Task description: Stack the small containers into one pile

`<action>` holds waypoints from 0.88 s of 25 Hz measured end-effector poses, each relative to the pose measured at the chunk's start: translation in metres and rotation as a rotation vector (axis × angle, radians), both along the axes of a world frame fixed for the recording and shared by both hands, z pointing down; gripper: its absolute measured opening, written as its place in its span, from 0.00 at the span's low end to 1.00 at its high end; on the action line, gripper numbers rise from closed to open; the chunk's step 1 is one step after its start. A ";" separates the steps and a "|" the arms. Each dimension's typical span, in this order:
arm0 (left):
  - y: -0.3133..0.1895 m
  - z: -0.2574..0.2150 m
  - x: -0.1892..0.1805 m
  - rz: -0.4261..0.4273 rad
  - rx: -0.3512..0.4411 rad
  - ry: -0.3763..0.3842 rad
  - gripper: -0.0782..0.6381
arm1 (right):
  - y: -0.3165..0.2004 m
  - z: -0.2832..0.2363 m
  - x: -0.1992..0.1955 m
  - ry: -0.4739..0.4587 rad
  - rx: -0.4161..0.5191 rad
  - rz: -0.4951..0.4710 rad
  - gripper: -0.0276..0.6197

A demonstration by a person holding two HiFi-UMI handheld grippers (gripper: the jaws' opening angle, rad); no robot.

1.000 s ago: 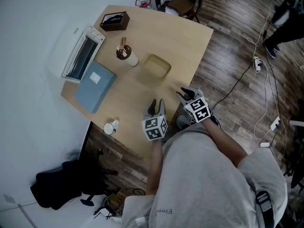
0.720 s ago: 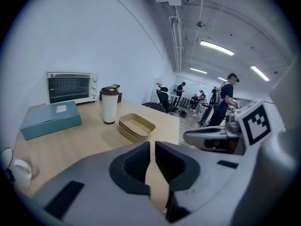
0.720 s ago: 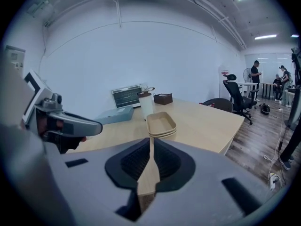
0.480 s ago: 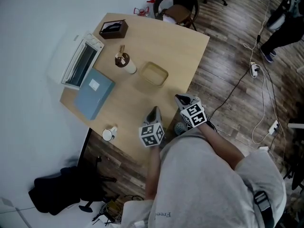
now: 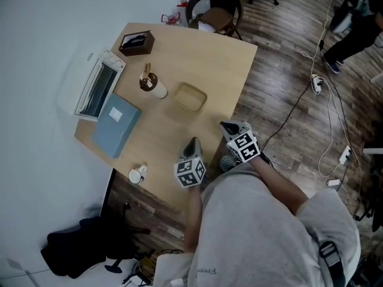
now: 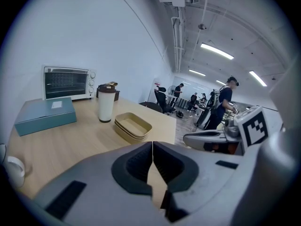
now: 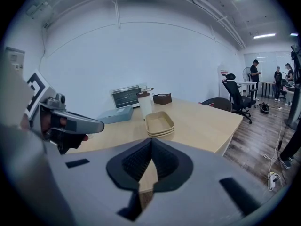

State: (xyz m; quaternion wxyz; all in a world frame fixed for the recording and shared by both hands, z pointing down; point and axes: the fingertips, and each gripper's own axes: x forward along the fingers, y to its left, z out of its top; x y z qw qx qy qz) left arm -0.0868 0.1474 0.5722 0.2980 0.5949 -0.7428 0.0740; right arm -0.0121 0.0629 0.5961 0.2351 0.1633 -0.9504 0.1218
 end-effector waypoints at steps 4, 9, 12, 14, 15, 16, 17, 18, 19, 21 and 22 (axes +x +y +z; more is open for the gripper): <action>-0.003 -0.001 0.001 0.004 0.003 0.000 0.12 | -0.005 -0.002 0.003 -0.014 -0.009 0.018 0.05; -0.005 -0.002 0.000 -0.004 0.014 0.017 0.12 | -0.004 -0.002 0.002 -0.016 -0.015 0.016 0.05; -0.006 -0.002 0.000 -0.003 0.020 0.031 0.12 | -0.004 -0.001 0.002 -0.014 -0.019 0.011 0.05; -0.008 -0.002 0.000 0.000 0.020 0.031 0.12 | -0.006 0.000 0.002 -0.012 -0.022 0.010 0.05; -0.009 -0.002 0.001 0.003 0.021 0.030 0.12 | -0.006 0.000 0.002 -0.011 -0.025 0.011 0.05; -0.009 -0.002 0.001 0.004 0.021 0.029 0.12 | -0.006 0.000 0.002 -0.011 -0.027 0.012 0.05; -0.009 -0.002 0.001 0.005 0.022 0.028 0.12 | -0.007 0.000 0.002 -0.011 -0.029 0.013 0.05; -0.009 -0.002 0.001 0.005 0.022 0.026 0.12 | -0.007 0.000 0.003 -0.012 -0.031 0.015 0.05; -0.009 -0.003 0.001 0.004 0.021 0.025 0.12 | -0.007 0.000 0.003 -0.013 -0.032 0.016 0.05; -0.009 -0.003 0.001 0.000 0.018 0.021 0.12 | -0.008 -0.001 0.003 -0.016 -0.034 0.016 0.05; -0.008 -0.003 0.000 -0.002 0.017 0.020 0.12 | -0.008 -0.001 0.002 -0.017 -0.035 0.015 0.05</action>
